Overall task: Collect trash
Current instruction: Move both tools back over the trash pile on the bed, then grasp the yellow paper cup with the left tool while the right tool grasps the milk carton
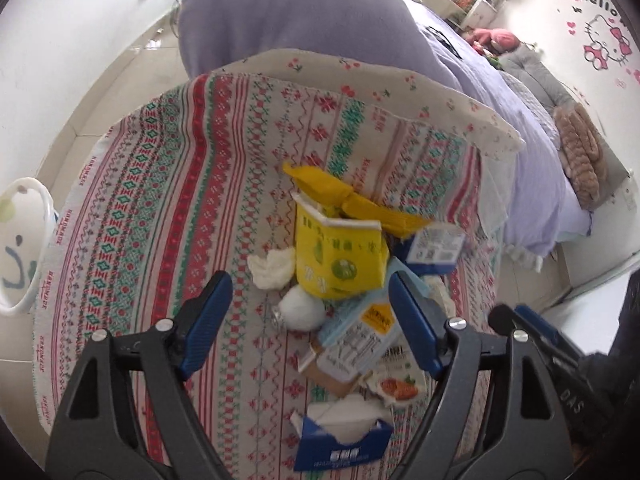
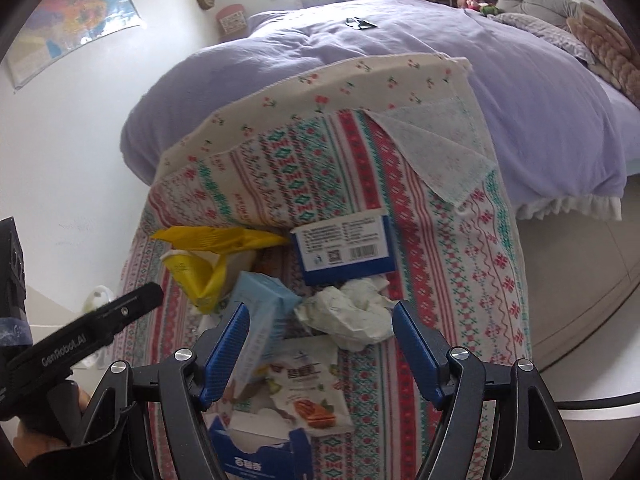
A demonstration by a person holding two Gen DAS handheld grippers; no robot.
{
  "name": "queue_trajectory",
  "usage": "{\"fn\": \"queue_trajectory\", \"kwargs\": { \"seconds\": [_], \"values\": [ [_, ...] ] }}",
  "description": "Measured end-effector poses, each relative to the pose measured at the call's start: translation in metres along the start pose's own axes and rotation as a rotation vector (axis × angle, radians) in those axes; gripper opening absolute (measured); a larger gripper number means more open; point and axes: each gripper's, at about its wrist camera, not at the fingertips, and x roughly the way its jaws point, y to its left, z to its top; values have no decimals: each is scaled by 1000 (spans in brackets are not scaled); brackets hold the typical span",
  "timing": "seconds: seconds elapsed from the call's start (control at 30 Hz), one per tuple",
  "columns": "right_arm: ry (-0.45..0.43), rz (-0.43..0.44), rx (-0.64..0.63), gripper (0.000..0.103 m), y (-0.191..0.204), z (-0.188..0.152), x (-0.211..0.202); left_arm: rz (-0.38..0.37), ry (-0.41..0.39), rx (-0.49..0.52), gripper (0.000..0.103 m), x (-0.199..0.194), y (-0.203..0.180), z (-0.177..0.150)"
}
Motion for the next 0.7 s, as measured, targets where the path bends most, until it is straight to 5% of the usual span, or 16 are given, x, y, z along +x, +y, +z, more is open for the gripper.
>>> {"fn": "queue_trajectory", "kwargs": {
  "seconds": [0.47, 0.53, 0.7],
  "values": [
    [87, -4, 74, 75, -18, -3, 22, 45, 28, 49, 80, 38, -18, 4],
    [90, -6, 68, 75, -17, -3, 24, 46, 25, 45, 75, 39, -15, 4],
    [101, -5, 60, 75, -15, -3, 29, 1, 64, 8, 32, 42, -3, 4]
  ]
}}
